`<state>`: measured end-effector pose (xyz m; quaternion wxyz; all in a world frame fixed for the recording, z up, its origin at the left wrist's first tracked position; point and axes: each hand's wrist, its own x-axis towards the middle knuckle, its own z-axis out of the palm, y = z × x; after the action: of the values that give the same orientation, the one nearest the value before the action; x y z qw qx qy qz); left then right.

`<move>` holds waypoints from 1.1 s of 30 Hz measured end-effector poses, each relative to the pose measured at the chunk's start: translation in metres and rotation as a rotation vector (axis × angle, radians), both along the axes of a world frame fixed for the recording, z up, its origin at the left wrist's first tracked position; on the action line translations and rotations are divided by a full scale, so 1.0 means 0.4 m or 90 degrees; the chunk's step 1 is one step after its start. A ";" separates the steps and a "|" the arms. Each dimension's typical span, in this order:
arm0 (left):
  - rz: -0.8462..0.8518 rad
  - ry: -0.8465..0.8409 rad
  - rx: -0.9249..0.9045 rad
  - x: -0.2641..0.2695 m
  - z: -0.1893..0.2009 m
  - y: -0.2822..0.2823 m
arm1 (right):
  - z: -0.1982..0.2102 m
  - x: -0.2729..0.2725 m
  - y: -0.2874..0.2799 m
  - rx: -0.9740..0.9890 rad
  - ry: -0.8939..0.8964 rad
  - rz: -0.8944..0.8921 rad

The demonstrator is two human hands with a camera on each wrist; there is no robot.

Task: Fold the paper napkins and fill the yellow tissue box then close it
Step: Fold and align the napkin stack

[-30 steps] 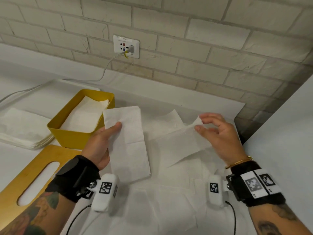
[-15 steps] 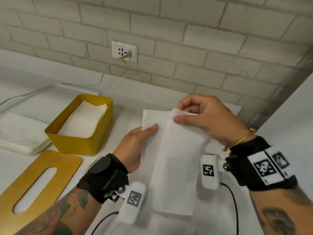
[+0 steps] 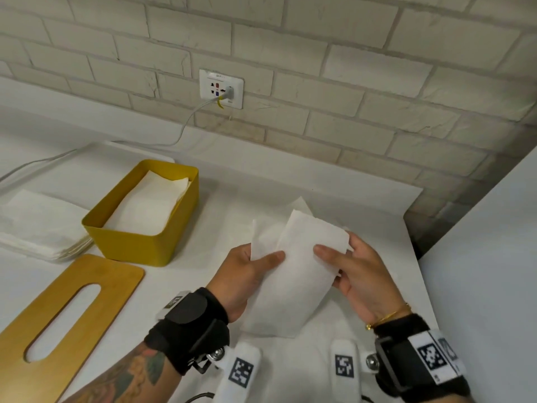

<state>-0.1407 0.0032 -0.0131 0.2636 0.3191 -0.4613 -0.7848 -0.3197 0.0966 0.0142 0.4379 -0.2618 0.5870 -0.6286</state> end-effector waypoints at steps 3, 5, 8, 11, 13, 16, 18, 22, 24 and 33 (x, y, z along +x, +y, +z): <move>-0.011 0.001 0.020 -0.004 -0.007 0.004 | -0.027 0.020 0.006 -0.032 0.003 -0.059; -0.008 0.011 0.047 -0.004 -0.003 -0.001 | -0.020 0.012 0.008 -0.054 0.021 -0.109; 0.014 0.050 0.074 0.006 0.018 -0.025 | 0.025 -0.009 0.027 -0.115 0.052 -0.115; 0.030 0.077 0.071 0.014 0.035 -0.050 | 0.090 -0.011 0.059 -0.169 0.067 0.029; 0.021 0.100 0.051 0.010 0.050 -0.052 | 0.122 0.005 0.064 -0.163 0.091 0.128; -0.019 0.131 0.014 -0.001 0.074 -0.029 | 0.126 0.033 0.031 -0.135 0.120 0.145; -0.044 0.146 0.017 -0.004 0.082 -0.011 | 0.117 0.052 0.002 -0.090 0.183 0.117; -0.041 0.134 0.025 0.000 0.083 0.001 | 0.095 0.056 -0.022 -0.040 0.226 0.072; -0.032 0.126 0.029 0.002 0.079 -0.001 | 0.095 0.057 -0.025 -0.030 0.234 0.065; -0.060 0.109 -0.006 -0.003 0.074 0.004 | 0.080 0.048 -0.040 -0.001 0.252 0.025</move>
<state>-0.1419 0.0050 0.0165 0.2661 0.2276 -0.4555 -0.8184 -0.3005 0.0806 0.0461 0.3263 -0.3920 0.6558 -0.5567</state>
